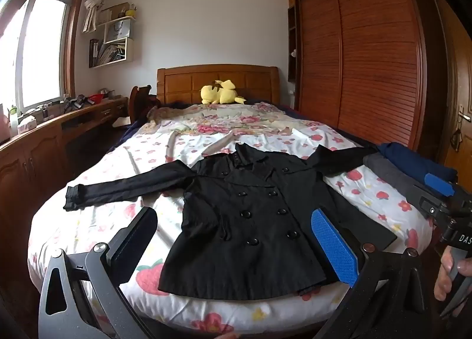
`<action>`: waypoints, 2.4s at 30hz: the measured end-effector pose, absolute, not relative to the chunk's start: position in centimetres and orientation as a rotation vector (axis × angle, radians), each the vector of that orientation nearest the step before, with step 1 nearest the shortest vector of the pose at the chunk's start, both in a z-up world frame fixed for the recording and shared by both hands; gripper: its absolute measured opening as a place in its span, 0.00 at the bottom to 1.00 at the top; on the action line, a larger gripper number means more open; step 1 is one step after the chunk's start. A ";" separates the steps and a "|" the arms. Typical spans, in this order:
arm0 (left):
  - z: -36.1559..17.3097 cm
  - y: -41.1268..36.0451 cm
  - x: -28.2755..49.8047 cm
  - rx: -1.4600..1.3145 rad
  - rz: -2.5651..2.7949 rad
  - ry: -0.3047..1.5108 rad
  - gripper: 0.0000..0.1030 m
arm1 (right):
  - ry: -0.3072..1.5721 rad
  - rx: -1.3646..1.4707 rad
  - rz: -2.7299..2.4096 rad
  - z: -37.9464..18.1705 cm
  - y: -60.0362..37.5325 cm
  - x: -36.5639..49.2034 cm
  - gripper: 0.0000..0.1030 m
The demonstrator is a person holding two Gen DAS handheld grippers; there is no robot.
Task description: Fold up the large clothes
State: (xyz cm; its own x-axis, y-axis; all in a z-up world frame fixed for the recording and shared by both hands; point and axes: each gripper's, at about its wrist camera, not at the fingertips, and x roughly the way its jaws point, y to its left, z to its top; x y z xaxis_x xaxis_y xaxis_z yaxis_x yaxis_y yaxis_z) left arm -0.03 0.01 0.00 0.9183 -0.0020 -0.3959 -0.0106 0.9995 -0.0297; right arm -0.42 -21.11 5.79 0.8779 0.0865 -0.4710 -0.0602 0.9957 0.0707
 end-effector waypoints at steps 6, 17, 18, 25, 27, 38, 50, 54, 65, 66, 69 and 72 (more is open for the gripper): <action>-0.1 0.2 -0.3 -0.017 0.001 0.400 1.00 | 0.498 0.056 0.077 5.6 -21.1 -0.4 1.00; 0.2 -0.2 -0.8 -0.008 -0.003 0.389 1.00 | 0.499 0.056 0.077 5.2 -20.9 -0.3 1.00; 0.3 -0.1 -0.8 -0.008 -0.003 0.390 1.00 | 0.498 0.056 0.077 5.2 -20.9 -0.4 1.00; 0.3 -0.1 -0.8 -0.008 -0.004 0.389 1.00 | 0.494 0.056 0.076 5.6 -20.7 -0.5 1.00; 0.3 -0.2 -0.8 -0.006 -0.004 0.389 1.00 | 0.495 0.057 0.078 5.6 -20.7 -0.5 1.00; 0.5 -0.2 -0.9 -0.004 -0.005 0.387 1.00 | 0.492 0.056 0.081 5.8 -20.4 -0.8 1.00; 0.2 -0.2 -0.8 -0.006 -0.003 0.396 1.00 | 0.495 0.059 0.081 5.7 -20.4 -0.8 1.00; 0.2 -0.2 -0.8 -0.005 -0.003 0.396 1.00 | 0.497 0.059 0.082 5.8 -20.2 -0.9 1.00; 0.2 -0.2 -0.7 -0.007 -0.002 0.401 1.00 | 0.500 0.062 0.084 5.6 -20.0 -0.9 1.00; 0.2 -0.2 -0.7 -0.007 -0.004 0.401 1.00 | 0.499 0.062 0.084 5.6 -20.0 -0.9 1.00; 0.2 -0.1 -0.6 -0.008 -0.004 0.401 1.00 | 0.499 0.060 0.085 5.6 -19.9 -0.9 1.00; 0.2 -0.1 -0.6 -0.009 -0.004 0.400 1.00 | 0.499 0.062 0.084 5.6 -20.1 -0.9 1.00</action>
State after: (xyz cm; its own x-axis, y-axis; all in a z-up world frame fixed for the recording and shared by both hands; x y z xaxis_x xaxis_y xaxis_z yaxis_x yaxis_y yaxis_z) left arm -0.64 -0.12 0.19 0.9210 -0.0060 -0.3896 0.0027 1.0000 -0.0092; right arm -0.86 -20.08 5.56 0.8745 0.0958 -0.4755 -0.0653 0.9946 0.0802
